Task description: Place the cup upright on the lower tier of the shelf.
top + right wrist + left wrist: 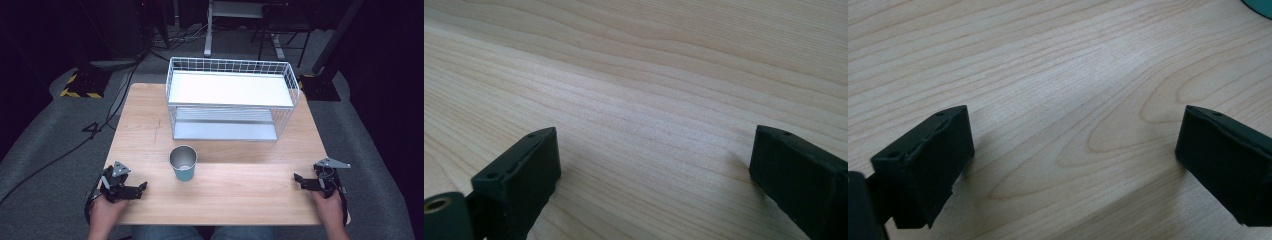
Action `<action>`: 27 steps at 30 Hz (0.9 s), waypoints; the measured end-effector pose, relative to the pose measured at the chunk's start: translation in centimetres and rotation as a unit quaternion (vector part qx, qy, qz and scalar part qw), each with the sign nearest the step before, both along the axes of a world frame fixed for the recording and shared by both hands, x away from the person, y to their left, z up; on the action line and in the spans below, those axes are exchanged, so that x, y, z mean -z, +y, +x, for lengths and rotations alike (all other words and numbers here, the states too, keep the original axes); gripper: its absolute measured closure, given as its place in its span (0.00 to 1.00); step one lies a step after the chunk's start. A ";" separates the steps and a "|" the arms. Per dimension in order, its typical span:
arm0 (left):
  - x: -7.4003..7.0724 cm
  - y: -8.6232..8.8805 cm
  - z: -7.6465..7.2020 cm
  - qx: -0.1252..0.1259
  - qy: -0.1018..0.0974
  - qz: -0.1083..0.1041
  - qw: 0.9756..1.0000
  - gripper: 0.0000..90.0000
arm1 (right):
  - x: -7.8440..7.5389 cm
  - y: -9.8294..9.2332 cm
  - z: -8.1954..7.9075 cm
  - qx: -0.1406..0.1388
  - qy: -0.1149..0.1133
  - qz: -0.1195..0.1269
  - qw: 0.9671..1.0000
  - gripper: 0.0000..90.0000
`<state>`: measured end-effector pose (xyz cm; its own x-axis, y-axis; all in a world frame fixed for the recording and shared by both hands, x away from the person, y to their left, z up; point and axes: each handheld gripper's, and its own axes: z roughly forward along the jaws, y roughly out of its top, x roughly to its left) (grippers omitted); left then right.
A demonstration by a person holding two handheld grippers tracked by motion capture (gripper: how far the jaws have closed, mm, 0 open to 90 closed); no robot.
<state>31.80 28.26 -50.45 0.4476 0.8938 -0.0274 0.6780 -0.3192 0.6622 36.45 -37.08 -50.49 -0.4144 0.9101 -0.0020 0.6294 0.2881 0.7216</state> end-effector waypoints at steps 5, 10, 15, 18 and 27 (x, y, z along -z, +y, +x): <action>-0.2 0.2 0.1 -0.005 0.009 -0.008 1.000 0.05 | 0.0 0.0 0.0 0.000 0.000 0.000 1.000 0.07; -1.1 0.2 -0.1 -0.008 -0.001 -0.018 1.000 0.05 | 0.0 0.0 0.0 0.000 -0.001 -0.001 1.000 0.07; -2.0 -0.1 -0.3 -0.005 -0.011 -0.029 0.999 0.06 | 0.0 0.0 0.0 0.000 -0.001 -0.001 1.000 0.07; -2.5 -0.3 -0.5 0.003 -0.021 -0.036 0.999 0.06 | 0.0 0.0 0.0 0.000 -0.001 -0.001 1.000 0.07; -3.8 -1.6 -1.2 0.026 -0.039 -0.060 0.997 0.07 | 0.0 0.0 0.0 0.000 0.000 -0.001 1.000 0.07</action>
<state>30.61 26.68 -46.64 0.4975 0.8621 -0.0963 0.6082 -0.2674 0.7474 36.48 -37.07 -50.49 -0.4142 0.9102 -0.0032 0.6291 0.2889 0.7216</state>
